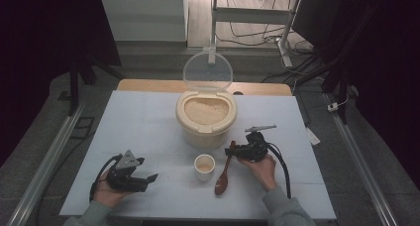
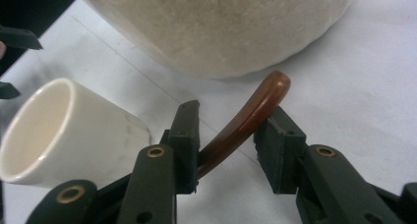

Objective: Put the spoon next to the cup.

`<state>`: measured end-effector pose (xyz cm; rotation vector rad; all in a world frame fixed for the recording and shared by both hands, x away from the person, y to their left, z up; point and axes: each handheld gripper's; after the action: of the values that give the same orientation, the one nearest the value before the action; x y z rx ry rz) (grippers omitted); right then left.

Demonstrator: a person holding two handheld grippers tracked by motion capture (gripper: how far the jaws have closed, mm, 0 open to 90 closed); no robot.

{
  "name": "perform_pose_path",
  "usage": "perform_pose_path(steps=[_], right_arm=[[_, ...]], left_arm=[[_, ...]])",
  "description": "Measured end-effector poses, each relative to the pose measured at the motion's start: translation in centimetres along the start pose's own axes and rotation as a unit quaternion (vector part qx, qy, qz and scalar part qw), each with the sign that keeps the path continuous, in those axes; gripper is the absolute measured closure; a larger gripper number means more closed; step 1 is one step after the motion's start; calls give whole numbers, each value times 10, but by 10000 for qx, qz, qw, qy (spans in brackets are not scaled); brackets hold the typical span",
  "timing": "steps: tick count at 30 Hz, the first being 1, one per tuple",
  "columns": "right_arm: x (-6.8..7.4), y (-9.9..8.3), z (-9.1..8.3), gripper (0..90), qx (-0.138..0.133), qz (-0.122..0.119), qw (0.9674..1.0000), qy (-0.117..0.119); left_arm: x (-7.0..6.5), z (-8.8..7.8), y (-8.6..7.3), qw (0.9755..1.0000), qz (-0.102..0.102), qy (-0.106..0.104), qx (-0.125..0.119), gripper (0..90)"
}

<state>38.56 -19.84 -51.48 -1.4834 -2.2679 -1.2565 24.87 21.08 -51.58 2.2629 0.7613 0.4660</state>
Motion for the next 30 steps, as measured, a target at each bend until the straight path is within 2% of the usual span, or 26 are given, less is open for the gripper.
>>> perform_pose_path(steps=[7, 11, 20, 25, 27, 30], right_arm=[[2, -3, 2, 580, -164, -300, 9990, -304], [2, -3, 4, 553, -150, -403, 9982, -414], [-1, -3, 7, 454, -180, -497, 9956, -774], [-2, -1, 1, 410, -455, -568, 9939, -831], [-3, 0, -6, 424, -558, -572, 9939, -761], [-2, -2, -18, 436, -597, -704, 9936, -651]], left_arm=[[-1, 0, 0, 10000, 26, -13, -6, 223], [-1, 0, 0, 10000, 27, -13, -8, 223], [-1, 1, 0, 10000, 64, -31, -13, 221], [-1, 1, 0, 10000, 58, -26, -12, 221], [-1, 1, 0, 10000, 52, -32, -13, 221], [-1, 1, 0, 10000, 49, -34, -25, 221]])
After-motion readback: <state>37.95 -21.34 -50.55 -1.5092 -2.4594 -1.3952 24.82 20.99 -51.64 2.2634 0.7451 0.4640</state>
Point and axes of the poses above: each handheld gripper's, and its own axes: z roughly forward along the jaws, y roughly out of its top, x roughly to its left, and after that the axes turned 12 degrees about z, right-handed
